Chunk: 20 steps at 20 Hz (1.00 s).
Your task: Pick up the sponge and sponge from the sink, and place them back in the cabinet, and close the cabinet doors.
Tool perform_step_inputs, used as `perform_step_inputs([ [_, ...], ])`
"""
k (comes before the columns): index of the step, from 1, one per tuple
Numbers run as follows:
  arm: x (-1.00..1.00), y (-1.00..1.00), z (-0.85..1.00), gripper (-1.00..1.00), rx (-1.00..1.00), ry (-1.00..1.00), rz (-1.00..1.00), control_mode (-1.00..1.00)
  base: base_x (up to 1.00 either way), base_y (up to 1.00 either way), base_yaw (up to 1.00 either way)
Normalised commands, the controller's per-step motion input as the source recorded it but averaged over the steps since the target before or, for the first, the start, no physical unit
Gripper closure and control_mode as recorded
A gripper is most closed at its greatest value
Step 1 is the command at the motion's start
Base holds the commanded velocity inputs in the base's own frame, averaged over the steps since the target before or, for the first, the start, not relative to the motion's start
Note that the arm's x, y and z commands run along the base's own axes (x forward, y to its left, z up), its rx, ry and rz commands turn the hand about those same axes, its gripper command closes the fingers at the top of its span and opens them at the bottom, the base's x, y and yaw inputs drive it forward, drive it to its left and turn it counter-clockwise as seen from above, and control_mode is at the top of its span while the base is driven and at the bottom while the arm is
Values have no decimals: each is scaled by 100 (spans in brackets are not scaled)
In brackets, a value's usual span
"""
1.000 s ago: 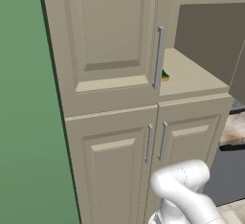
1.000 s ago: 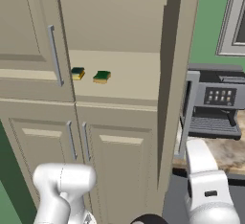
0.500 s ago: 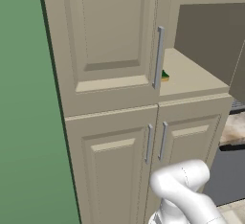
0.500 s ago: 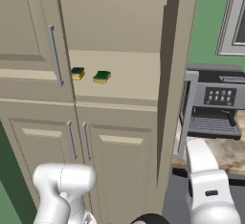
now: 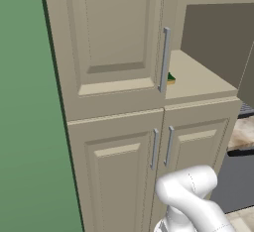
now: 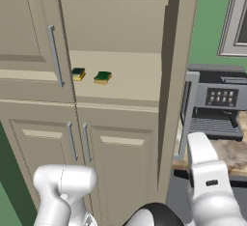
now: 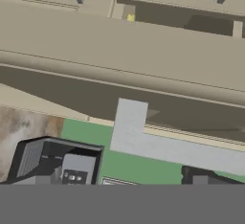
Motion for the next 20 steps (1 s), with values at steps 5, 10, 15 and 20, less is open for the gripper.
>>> perform_step_inputs([
  [5, 19, 8, 0, -100, 0, 0, 1, -100, 0, 0, 0],
  [10, 1, 44, -4, -100, 0, 1, 6, -100, 0, 0, 0],
  [15, 0, 54, -1, -100, 0, 0, 10, -100, 0, 0, 0],
  [20, 3, 59, -1, -100, 0, 0, 9, -100, 0, 0, 0],
])
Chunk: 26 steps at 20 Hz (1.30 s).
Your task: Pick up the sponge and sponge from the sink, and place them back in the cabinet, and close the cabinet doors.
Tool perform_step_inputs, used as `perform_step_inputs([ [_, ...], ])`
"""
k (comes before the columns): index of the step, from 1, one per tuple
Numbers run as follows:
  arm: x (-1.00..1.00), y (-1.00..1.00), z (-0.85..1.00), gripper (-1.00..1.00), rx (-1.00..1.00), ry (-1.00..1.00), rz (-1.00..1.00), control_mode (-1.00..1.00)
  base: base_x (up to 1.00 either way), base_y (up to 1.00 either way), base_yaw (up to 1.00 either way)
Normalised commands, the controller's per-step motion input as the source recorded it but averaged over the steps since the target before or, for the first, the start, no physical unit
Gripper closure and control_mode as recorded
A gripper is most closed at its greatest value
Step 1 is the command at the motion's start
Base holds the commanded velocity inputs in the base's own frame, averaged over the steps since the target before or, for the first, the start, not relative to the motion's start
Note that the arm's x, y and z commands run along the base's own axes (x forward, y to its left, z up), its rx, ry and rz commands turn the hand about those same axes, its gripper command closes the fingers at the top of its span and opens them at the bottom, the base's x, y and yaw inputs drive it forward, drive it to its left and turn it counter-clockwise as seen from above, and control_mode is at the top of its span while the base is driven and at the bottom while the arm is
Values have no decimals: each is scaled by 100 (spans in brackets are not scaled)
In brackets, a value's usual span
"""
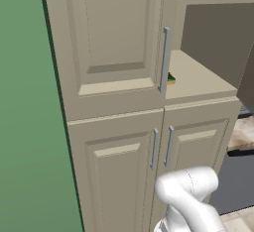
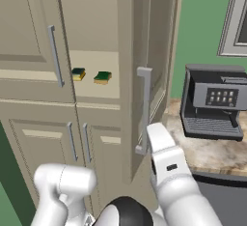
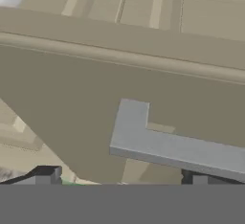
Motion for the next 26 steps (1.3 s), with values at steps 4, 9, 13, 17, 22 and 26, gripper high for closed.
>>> perform_step_inputs([
  [4, 15, 45, 0, -100, 0, 0, 7, -100, 0, 0, 0],
  [9, 31, 43, 0, -100, 0, 0, 4, -100, 0, 0, 0],
  [13, 32, 49, 0, -100, 0, 1, 3, -100, 0, 0, 0],
  [17, 28, 58, 0, -100, 0, 3, 4, -100, 0, 0, 0],
  [22, 32, 71, -1, -100, -1, 3, 3, -100, 0, 0, 0],
  [26, 34, 73, 0, -100, -1, 2, 1, -100, 0, 0, 0],
])
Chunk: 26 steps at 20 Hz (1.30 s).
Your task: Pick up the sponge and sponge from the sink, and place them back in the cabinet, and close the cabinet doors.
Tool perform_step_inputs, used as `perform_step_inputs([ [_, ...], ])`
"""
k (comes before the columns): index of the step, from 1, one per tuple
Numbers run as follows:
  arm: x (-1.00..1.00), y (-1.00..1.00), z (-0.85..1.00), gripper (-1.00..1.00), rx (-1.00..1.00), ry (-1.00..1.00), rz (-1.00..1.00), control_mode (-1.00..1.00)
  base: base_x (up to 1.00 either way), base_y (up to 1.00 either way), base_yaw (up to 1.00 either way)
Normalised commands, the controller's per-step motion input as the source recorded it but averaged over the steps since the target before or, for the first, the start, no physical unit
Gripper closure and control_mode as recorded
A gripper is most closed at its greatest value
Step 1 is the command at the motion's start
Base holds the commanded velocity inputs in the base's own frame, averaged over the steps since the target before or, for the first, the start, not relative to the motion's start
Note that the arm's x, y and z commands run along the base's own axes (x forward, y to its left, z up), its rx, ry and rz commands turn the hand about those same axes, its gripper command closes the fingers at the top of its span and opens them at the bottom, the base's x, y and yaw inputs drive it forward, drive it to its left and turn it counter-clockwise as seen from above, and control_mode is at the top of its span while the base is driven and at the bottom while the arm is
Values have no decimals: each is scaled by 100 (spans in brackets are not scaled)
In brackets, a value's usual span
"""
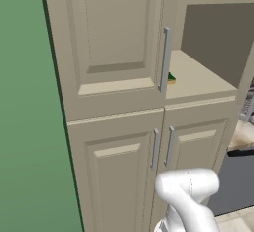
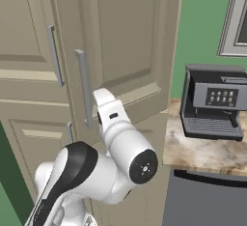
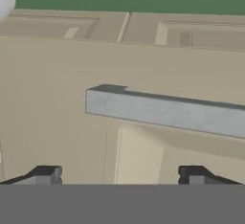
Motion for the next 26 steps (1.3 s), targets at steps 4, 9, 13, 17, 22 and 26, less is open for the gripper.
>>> perform_step_inputs([
  [4, 38, 73, 0, -100, -1, 2, 0, -100, 0, 0, 0],
  [9, 43, 69, 0, -100, -1, 2, 0, -100, 0, 0, 0],
  [13, 42, 59, 0, -100, 0, 0, 0, -100, 0, 0, 0],
  [17, 39, 54, 0, -100, 0, 0, 0, -100, 0, 0, 0],
  [22, 32, 38, 0, -100, 0, 0, 0, -100, 0, 0, 0],
  [26, 27, 28, 0, -100, 0, 0, 0, -100, 0, 0, 0],
])
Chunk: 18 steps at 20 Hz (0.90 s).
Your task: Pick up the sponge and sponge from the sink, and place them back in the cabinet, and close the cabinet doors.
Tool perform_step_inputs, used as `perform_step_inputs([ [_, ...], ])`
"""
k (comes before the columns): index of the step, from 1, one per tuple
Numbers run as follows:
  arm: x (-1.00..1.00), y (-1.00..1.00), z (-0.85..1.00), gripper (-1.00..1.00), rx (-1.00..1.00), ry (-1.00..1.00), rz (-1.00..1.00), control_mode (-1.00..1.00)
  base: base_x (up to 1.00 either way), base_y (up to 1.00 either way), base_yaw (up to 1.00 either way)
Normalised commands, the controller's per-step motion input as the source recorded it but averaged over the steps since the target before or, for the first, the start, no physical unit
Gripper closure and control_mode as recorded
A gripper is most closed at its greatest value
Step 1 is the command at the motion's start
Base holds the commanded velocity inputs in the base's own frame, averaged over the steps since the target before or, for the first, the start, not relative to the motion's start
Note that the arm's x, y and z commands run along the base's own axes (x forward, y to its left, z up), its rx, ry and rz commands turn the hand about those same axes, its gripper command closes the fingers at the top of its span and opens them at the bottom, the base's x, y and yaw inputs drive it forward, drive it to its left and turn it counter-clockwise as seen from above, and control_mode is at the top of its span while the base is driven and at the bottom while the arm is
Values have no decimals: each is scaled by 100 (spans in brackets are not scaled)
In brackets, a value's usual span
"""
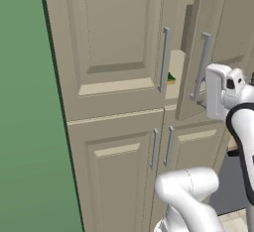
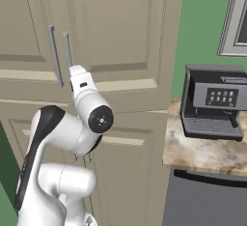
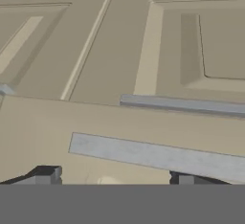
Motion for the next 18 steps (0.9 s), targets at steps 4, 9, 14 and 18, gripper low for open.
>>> perform_step_inputs([
  [4, 32, 23, 0, -100, 0, 0, 0, -100, 0, 0, 0],
  [9, 35, 20, 0, -100, 0, 0, -1, -100, 0, 0, 0],
  [14, 35, 18, 0, -100, 0, 0, -1, -100, 0, 0, 0],
  [18, 30, 17, 0, -100, 0, 0, 0, -100, 0, 0, 0],
])
